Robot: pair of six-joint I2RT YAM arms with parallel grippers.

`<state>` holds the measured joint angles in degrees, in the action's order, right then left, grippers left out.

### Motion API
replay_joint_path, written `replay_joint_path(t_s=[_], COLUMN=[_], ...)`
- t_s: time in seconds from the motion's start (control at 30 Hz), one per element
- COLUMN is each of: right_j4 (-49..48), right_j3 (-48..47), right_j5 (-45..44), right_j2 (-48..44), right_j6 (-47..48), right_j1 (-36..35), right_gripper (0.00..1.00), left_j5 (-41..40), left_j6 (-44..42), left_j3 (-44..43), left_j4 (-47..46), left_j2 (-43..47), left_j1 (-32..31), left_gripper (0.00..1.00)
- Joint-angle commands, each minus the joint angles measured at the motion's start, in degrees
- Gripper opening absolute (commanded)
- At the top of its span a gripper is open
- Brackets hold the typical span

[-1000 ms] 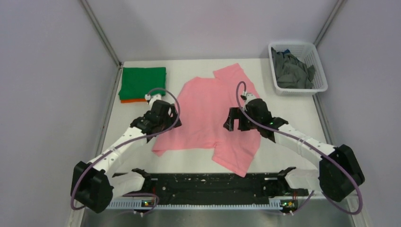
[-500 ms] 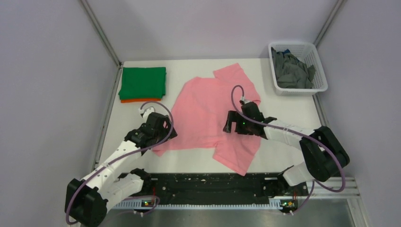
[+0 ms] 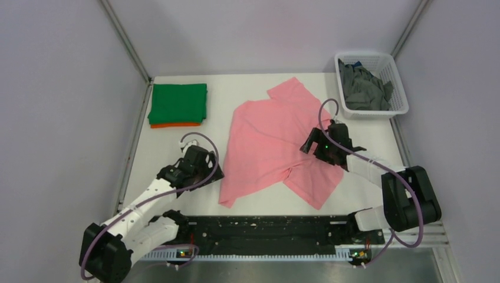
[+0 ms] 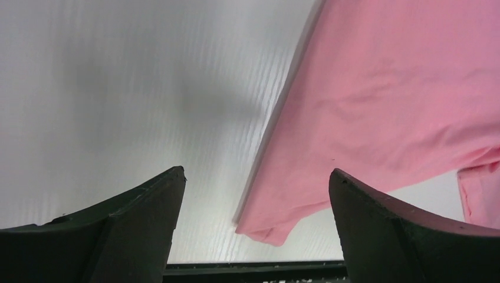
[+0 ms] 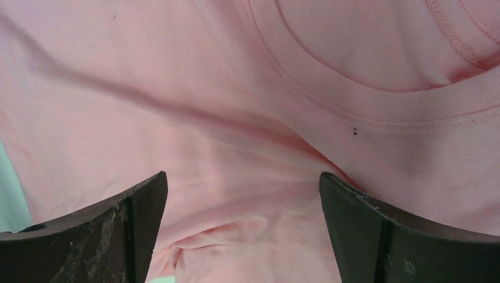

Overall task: Fold and stack the t-shirts
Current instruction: Flatten out the tshirt

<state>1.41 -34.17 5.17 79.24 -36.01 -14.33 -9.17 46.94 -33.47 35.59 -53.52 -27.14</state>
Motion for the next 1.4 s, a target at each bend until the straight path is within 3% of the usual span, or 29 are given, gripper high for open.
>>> replay_joint_path(t_s=[0.0, 0.13, 0.33, 0.4, 0.5, 0.6, 0.7, 0.8, 0.9, 1.03, 1.2, 1.27, 1.37], right_j4=[5.7, 6.1, 6.8, 6.8, 6.8, 6.8, 7.1, 7.4, 7.2, 7.2, 6.9, 7.1, 7.1], right_j3=[1.1, 0.9, 1.5, 1.6, 1.7, 1.6, 1.5, 1.5, 2.0, 2.5, 2.5, 2.6, 2.8], right_j5=[-1.0, -1.4, -1.2, -1.2, -1.1, -0.7, -0.8, -0.8, -0.7, -1.1, -0.5, -0.3, -0.8], right_j2=[-1.4, -2.8, -3.7, -3.9, -4.2, -4.5, -4.8, -5.5, -6.4, -6.7, -6.4, -6.6, -7.1], right_j6=[1.4, 1.8, 2.4, 2.4, 2.6, 2.8, 3.2, 3.1, 3.1, 3.2, 3.3, 3.4, 3.5], right_j1=[0.5, 0.4, 0.5, 0.6, 0.5, 0.4, 0.4, 0.4, 0.4, 0.5, 0.4, 0.4, 0.4], right_gripper=[0.99, 0.99, 0.99, 0.99, 0.99, 0.99, 0.99, 0.99, 0.99, 0.99, 0.99, 0.99, 0.99], left_j5=[7.4, 8.7, 3.7, 1.2, -0.2, -4.9, -15.8, -31.9, -37.8, -30.6, -13.0, -10.2, -9.5], left_j6=[3.2, 7.9, 8.9, 8.2, 6.0, 4.7, 3.6, 5.5, 4.7, -0.7, -3.1, 0.1, 3.2], left_j3=[4.8, 9.5, 8.5, 5.4, 1.2, -3.0, -10.3, -20.6, -28.2, -31.0, -23.1, -21.8, -21.0], left_j4=[1.0, -3.9, -9.4, -9.3, -8.9, -5.8, 2.7, 15.2, 20.3, 17.0, 5.9, 6.7, 8.3], left_j2=[4.2, 6.0, -4.2, -8.7, -14.2, -18.0, -21.3, -24.4, -25.9, -26.6, -29.2, -31.5, -31.6], left_j1=[-3.5, -9.3, -9.7, -9.8, -9.8, -9.8, -9.7, -9.7, -9.7, -10.3, -16.9, -19.2, -22.9], left_gripper=[0.95, 0.87, 0.66, 0.45, 0.00, 0.00, 0.00, 0.00, 0.00, 0.00, 0.00, 0.18, 0.33])
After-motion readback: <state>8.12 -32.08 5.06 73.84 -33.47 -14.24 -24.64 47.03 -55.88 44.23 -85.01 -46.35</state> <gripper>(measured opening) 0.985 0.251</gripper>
